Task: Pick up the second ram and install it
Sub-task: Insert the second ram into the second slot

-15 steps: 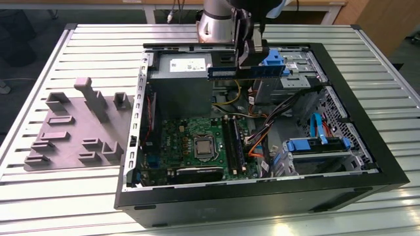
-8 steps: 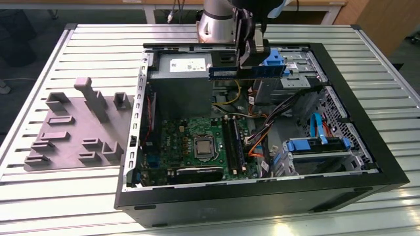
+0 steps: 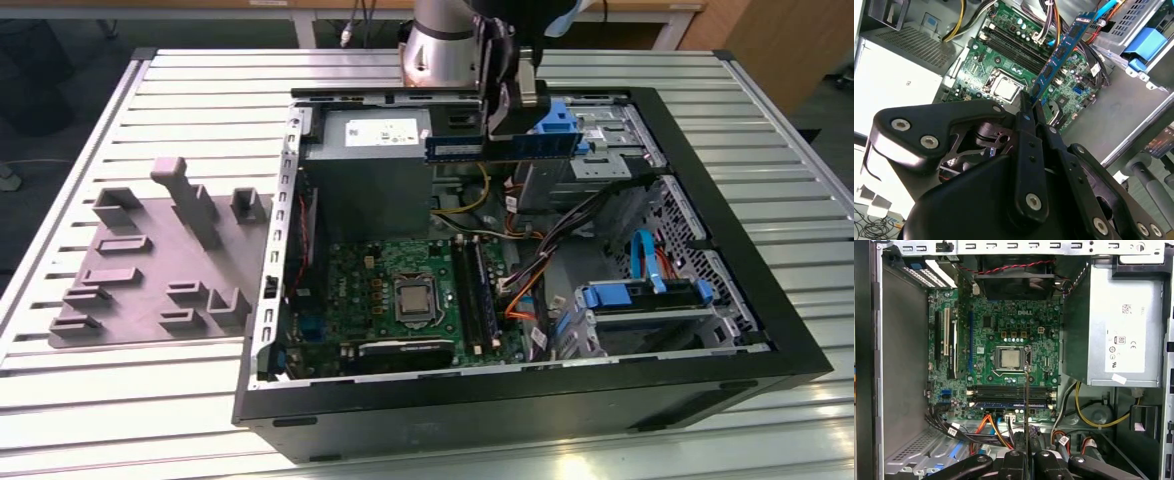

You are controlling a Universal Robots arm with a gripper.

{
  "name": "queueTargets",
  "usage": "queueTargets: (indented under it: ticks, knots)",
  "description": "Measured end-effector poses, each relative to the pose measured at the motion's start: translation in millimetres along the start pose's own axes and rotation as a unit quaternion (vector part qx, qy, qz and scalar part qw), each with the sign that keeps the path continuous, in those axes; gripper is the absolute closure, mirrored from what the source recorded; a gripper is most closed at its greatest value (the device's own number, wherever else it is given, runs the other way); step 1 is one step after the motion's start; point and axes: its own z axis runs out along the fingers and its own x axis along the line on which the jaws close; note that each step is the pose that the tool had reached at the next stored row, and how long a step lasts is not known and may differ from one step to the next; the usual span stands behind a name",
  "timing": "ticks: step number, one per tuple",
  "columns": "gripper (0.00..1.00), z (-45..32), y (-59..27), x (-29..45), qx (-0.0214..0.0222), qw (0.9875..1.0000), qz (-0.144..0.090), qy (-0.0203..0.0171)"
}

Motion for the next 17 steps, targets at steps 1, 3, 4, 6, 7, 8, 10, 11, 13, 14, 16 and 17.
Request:
queueTargets:
  ticks: [1,3,4,6,7,8,10,11,13,14,16,17]
  knots:
    - [0.86,0.1,0.0,0.0,0.0,1.0,0.002,0.0002]
    - [0.86,0.7,0.1,-0.1,-0.0005,0.9999,0.012,0.0005]
    - [0.86,1.0,0.2,-0.1,-0.0009,0.9998,0.02,0.0009]
    - [0.86,1.9,0.2,-0.1,-0.0018,0.9992,0.039,0.0019]
    - [0.86,2.3,0.1,-0.1,-0.0022,0.9989,0.048,0.0023]
    - [0.86,2.8,0.2,-0.1,-0.0027,0.9984,0.057,0.0028]
    - [0.86,3.6,0.2,-0.2,-0.0035,0.9972,0.074,0.0037]
    - [0.86,4.0,0.2,-0.2,-0.004,0.9965,0.083,0.0042]
    - [0.86,4.8,0.2,-0.3,-0.0048,0.9949,0.101,0.0053]
    - [0.86,5.2,0.2,-0.3,-0.0052,0.994,0.109,0.0057]
    - [0.86,5.7,0.2,-0.3,-0.006,0.9921,0.125,0.0067]
    - [0.86,6.0,0.2,-0.3,-0.0064,0.991,0.134,0.0072]
